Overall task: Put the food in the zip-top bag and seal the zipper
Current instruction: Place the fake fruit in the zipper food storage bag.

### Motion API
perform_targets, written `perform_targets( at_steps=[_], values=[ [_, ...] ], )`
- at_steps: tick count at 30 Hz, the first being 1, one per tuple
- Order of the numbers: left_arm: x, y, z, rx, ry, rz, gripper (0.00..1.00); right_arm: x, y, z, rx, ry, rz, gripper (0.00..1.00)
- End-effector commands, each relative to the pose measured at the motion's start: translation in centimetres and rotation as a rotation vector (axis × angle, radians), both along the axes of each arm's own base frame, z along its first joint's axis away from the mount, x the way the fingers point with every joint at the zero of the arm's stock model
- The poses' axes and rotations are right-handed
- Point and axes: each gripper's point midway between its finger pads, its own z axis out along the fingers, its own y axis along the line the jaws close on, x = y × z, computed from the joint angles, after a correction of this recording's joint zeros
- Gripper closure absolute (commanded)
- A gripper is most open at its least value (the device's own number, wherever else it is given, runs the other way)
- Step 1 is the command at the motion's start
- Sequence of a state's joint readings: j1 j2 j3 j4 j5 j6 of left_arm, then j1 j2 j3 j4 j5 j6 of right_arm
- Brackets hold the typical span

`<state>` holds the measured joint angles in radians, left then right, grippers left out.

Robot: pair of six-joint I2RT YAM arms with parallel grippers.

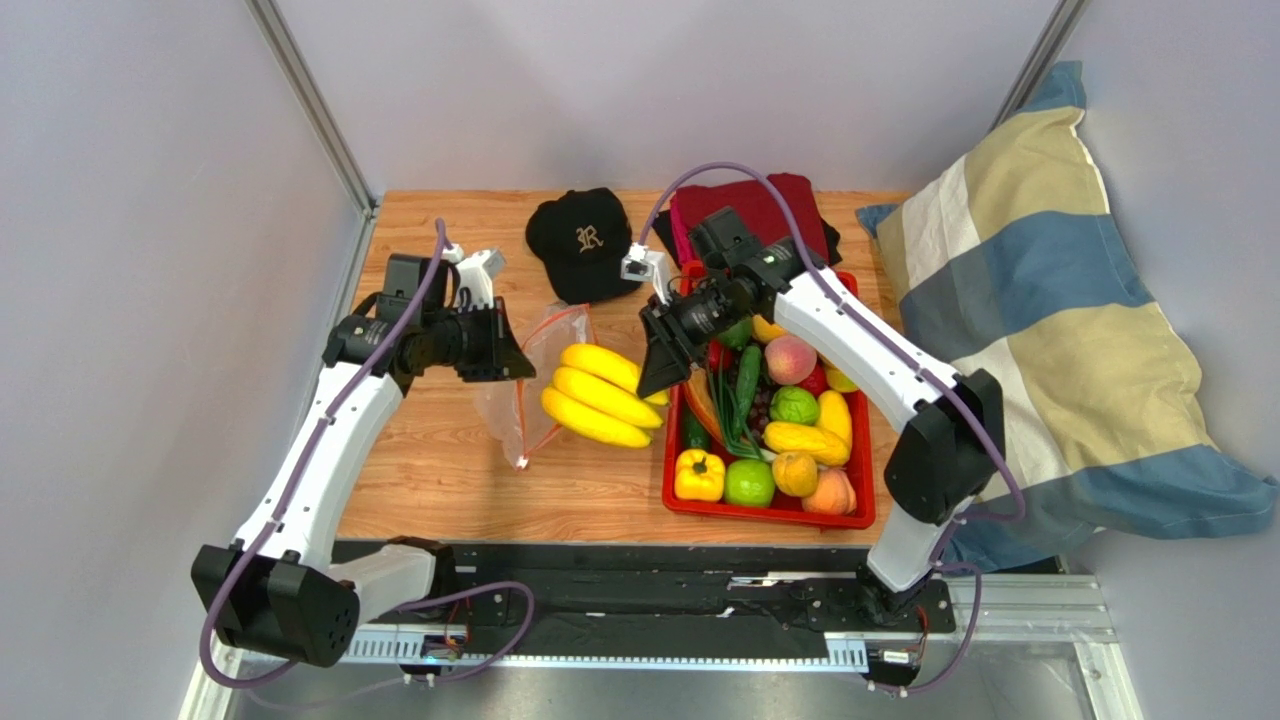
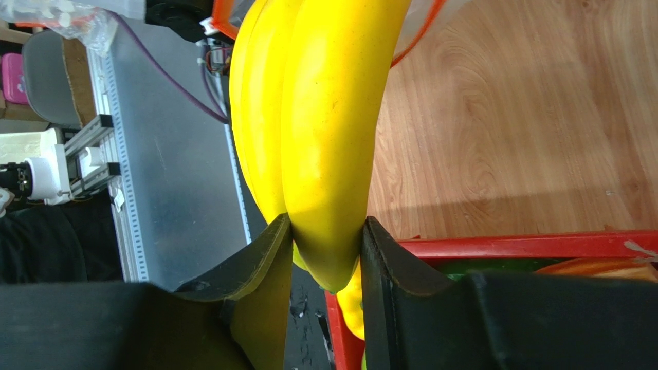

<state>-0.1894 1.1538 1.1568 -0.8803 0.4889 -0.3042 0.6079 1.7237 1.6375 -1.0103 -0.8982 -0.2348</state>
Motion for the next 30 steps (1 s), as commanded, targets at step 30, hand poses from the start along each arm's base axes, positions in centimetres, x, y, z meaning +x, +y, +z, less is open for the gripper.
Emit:
perform_targets(
  at_steps=[30],
  values=[
    [-1.4,-6.8,2.5,-0.292,0.020,-0.101,1.00,7.1,10.0,3.8,0.066,0.302,-0.664,1.00]
  ],
)
